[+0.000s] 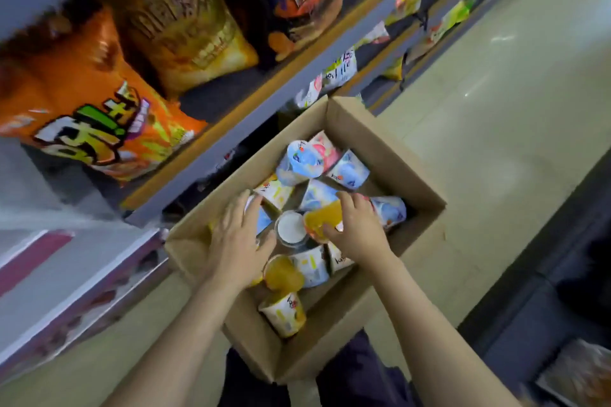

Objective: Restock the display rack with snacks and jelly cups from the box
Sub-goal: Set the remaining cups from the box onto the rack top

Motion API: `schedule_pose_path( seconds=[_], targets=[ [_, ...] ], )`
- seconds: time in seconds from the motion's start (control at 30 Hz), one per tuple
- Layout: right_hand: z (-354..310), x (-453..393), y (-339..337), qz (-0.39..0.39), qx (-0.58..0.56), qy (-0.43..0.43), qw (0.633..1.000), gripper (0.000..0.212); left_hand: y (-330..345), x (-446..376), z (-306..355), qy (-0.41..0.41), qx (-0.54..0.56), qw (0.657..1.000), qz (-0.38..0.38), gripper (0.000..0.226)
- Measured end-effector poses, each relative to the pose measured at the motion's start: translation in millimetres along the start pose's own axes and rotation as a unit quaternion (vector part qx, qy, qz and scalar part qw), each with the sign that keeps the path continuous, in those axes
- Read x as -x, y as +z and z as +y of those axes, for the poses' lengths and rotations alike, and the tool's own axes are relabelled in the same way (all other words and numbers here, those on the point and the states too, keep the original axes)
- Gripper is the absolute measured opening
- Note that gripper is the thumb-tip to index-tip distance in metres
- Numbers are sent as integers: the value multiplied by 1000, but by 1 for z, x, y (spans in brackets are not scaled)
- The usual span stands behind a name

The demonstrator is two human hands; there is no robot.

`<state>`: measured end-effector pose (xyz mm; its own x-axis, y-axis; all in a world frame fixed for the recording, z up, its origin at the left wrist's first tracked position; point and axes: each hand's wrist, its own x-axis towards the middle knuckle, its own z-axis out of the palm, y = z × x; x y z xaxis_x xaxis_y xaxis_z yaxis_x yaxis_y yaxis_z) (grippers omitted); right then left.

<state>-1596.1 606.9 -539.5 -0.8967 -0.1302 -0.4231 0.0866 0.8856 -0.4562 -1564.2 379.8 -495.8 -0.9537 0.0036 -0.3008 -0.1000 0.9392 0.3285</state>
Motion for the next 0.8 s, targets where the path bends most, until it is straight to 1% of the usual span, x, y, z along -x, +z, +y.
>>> schedule_pose_path(
  seconds=[0.07, 0.13, 0.2, 0.23, 0.27, 0.33, 0.37, 0.4, 0.47, 0.5, 0.53, 0.6, 0.7, 0.77, 0.8],
  targets=[
    [18, -22, 19, -19, 2, 22, 1000, 82, 27, -19, 1, -2, 9, 1000, -16, 72],
    [31, -34, 37, -62, -22, 35, 997, 91, 56, -30, 5, 5, 15, 998, -59, 73],
    [42, -38, 52, -102, -82, 50, 990, 98, 82, -34, 10, 13, 25, 995, -97, 73],
    [46, -39, 58, -102, -127, 60, 985, 96, 93, -33, 13, 14, 33, 994, -106, 73],
    [47, -40, 61, -94, -181, 76, 976, 90, 101, -33, 15, 15, 41, 993, -109, 73],
    [46, -45, 64, -76, -273, 103, 954, 65, 112, -30, 18, 14, 52, 993, -105, 73],
    [45, -47, 63, -72, -282, 103, 951, 55, 113, -28, 20, 9, 56, 993, -99, 74],
    [44, -49, 60, -65, -271, 95, 956, 48, 114, -26, 21, 5, 61, 994, -93, 77],
    [44, -48, 53, -41, -286, 86, 953, 44, 111, -23, 24, 10, 70, 994, -82, 81],
    [43, -45, 48, -36, -318, 87, 944, 42, 110, -22, 25, 17, 71, 994, -77, 82],
    [41, -41, 43, -40, -348, 85, 933, 40, 109, -22, 25, 22, 71, 995, -72, 82],
    [34, -31, 35, -76, -385, 72, 917, 38, 106, -24, 28, 29, 72, 995, -63, 81],
    [30, -23, 34, -106, -397, 51, 910, 35, 103, -26, 34, 13, 79, 995, -53, 70],
    [35, -25, 34, -80, -429, 75, 897, 27, 103, -27, 36, -14, 79, 995, -62, 65],
    [40, -29, 34, -50, -431, 93, 896, 27, 105, -28, 35, -24, 75, 995, -62, 64]
  ],
)
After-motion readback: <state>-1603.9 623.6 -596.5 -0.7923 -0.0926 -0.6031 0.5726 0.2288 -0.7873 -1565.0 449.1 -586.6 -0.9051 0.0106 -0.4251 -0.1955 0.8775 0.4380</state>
